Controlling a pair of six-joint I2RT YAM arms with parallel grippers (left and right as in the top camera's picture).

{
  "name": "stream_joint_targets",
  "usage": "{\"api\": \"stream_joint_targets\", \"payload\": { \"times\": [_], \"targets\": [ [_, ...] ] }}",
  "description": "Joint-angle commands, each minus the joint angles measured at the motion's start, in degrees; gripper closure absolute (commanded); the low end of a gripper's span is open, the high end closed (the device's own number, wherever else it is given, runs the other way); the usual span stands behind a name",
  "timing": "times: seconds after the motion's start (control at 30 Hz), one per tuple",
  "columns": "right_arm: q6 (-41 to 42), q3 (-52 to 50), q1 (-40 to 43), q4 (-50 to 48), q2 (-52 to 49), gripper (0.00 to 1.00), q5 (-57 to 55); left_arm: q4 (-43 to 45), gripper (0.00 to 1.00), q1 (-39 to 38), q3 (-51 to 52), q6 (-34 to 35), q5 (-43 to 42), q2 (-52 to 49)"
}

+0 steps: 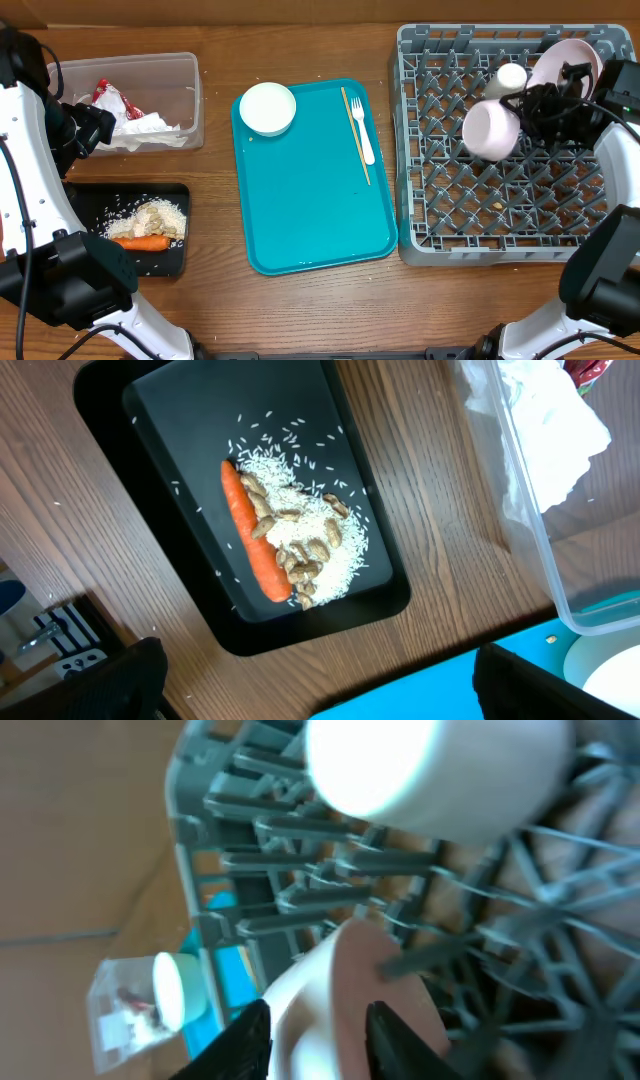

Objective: Sort waste into correct bins and load items into the dishwasher rack
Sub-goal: 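Carry the pink bowl to the rack and set it upside down, then release the pink bowl and move the right gripper to the white bowl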

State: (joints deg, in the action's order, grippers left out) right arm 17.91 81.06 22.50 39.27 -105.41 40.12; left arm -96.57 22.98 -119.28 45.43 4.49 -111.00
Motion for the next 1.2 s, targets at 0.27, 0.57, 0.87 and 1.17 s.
{"api": "stream_joint_targets", "payload": {
  "times": [0.27,0.57,0.87,1.17],
  "targets": [
    [0.3,16.8,3.1,18.3,-0.5,0.65,-20.9,0.0,0.00,-0.2,0.1,-0.2,0.0,1.6],
    [-0.5,24.5,-3.7,29.9,-0.6,0.67,-28.5,-0.1,0.00,0.1,0.1,-0.2,-0.1,1.6],
    [3.5,16.7,-15.4,29.6,-0.9,0.85,-41.6,0.0,0.00,-0.2,0.1,-0.2,0.0,1.6],
    [6.2,11.7,-14.9,24.6,-1.1,0.86,-48.3,0.0,0.00,-1.3,0.1,-0.2,0.0,1.6]
  ]
}}
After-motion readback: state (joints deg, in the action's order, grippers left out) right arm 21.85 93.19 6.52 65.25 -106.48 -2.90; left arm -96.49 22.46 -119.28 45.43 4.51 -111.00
